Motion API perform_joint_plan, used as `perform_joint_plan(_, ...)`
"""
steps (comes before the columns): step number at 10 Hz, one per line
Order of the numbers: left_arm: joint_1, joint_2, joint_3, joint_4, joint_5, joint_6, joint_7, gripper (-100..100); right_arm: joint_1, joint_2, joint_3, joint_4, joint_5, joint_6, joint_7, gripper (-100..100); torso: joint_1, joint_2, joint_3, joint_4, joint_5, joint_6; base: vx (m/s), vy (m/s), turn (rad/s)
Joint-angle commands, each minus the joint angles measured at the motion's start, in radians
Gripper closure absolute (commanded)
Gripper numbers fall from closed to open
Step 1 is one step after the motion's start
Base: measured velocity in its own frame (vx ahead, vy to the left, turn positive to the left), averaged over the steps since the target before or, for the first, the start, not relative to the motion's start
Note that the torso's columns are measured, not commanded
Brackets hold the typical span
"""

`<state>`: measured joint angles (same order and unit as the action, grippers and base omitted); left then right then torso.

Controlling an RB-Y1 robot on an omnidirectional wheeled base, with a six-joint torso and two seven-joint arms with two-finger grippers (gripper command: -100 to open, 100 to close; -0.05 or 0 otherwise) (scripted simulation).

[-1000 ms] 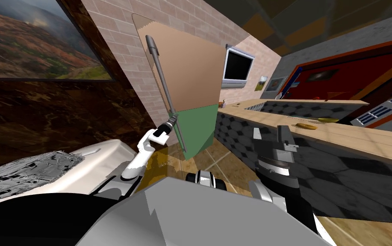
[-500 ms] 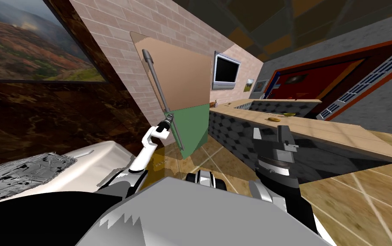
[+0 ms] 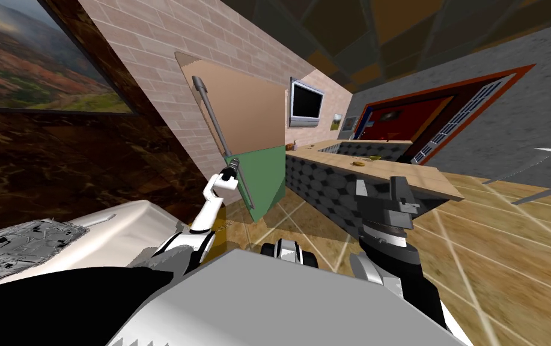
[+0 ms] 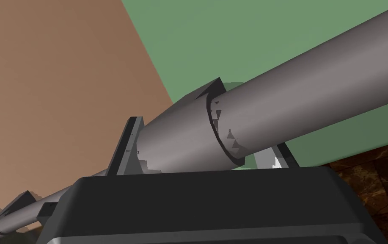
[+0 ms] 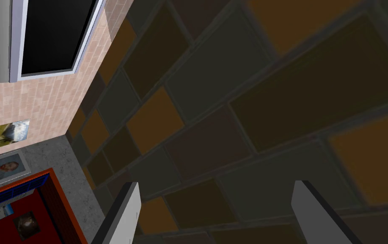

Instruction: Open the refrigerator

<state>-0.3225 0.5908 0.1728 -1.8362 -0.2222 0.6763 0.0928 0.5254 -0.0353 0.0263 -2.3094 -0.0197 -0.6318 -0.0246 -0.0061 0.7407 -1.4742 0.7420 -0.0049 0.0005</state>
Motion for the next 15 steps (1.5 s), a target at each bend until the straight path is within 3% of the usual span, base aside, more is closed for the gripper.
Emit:
perform_joint_plan(1, -0.055, -0.025, 0.042, 0.086, -0.078, -0.005, 0.005, 100, 0.000, 0.000, 0.000, 0.000, 0.000, 0.000, 0.000, 0, -0.006, 0.000, 0.000, 0.000, -0.001, 0.004, -0.125, -0.164, -0.131)
perform_joint_plan(2, -0.055, -0.025, 0.042, 0.104, -0.085, -0.005, 0.005, 100, 0.000, 0.000, 0.000, 0.000, 0.000, 0.000, 0.000, 0, -0.003, -0.002, -0.001, -0.001, -0.001, 0.002, -0.061, -0.082, -0.008)
perform_joint_plan(3, -0.094, -0.047, 0.074, 0.140, -0.125, -0.005, 0.010, 100, 0.000, 0.000, 0.000, 0.000, 0.000, 0.000, 0.000, 0, 0.005, -0.004, -0.003, -0.001, 0.000, 0.000, -0.120, -0.143, -0.242)
perform_joint_plan(4, -0.107, -0.047, 0.074, 0.177, -0.148, -0.005, 0.010, 100, 0.000, 0.000, 0.000, 0.000, 0.000, 0.000, 0.000, 0, 0.000, -0.003, -0.003, -0.001, 0.000, 0.007, -0.140, -0.133, -0.121)
perform_joint_plan(5, -0.107, -0.047, 0.074, 0.188, -0.148, -0.005, 0.010, 100, 0.000, 0.000, 0.000, 0.000, 0.000, 0.000, 0.000, 0, -0.001, -0.003, -0.002, -0.002, 0.001, 0.004, -0.068, -0.063, -0.008)
perform_joint_plan(6, -0.151, -0.070, 0.107, 0.231, -0.194, -0.005, 0.015, 100, 0.000, 0.000, 0.000, 0.000, 0.000, 0.000, 0.000, 0, 0.005, -0.004, -0.003, -0.002, 0.002, 0.000, -0.131, -0.130, -0.229)
perform_joint_plan(8, -0.158, -0.070, 0.107, 0.273, -0.211, -0.005, 0.015, 100, 0.000, 0.000, 0.000, 0.000, 0.000, 0.000, 0.000, 0, 0.001, -0.004, -0.003, -0.004, 0.002, 0.003, -0.093, -0.104, -0.077)
perform_joint_plan(9, -0.204, -0.092, 0.140, 0.313, -0.258, -0.005, 0.020, 100, 0.000, 0.000, 0.000, 0.000, 0.000, 0.000, 0.000, 0, 0.007, -0.006, -0.003, -0.003, 0.003, -0.001, -0.114, -0.154, -0.184)
perform_joint_plan(11, -0.210, -0.092, 0.140, 0.357, -0.274, -0.005, 0.020, 100, 0.000, 0.000, 0.000, 0.000, 0.000, 0.000, 0.000, 0, 0.003, -0.004, -0.003, -0.005, 0.004, 0.003, -0.078, -0.106, -0.092)
perform_joint_plan(12, -0.257, -0.115, 0.173, 0.398, -0.320, -0.005, 0.024, 100, 0.000, 0.000, 0.000, 0.000, 0.000, 0.000, 0.000, 0, 0.010, -0.007, -0.004, -0.006, 0.006, -0.001, -0.082, -0.136, -0.195)
perform_joint_plan(14, -0.261, -0.115, 0.173, 0.441, -0.337, -0.005, 0.024, 100, 0.000, 0.000, 0.000, 0.000, 0.000, 0.000, 0.000, 0, 0.005, -0.007, -0.005, -0.008, 0.006, 0.003, -0.084, -0.104, -0.088)
perform_joint_plan(15, -0.263, -0.115, 0.173, 0.427, -0.338, -0.007, 0.027, 100, 0.000, 0.000, 0.000, 0.000, 0.000, 0.000, 0.000, 0, 0.011, -0.008, -0.005, -0.008, 0.008, -0.001, -0.019, -0.035, -0.014)
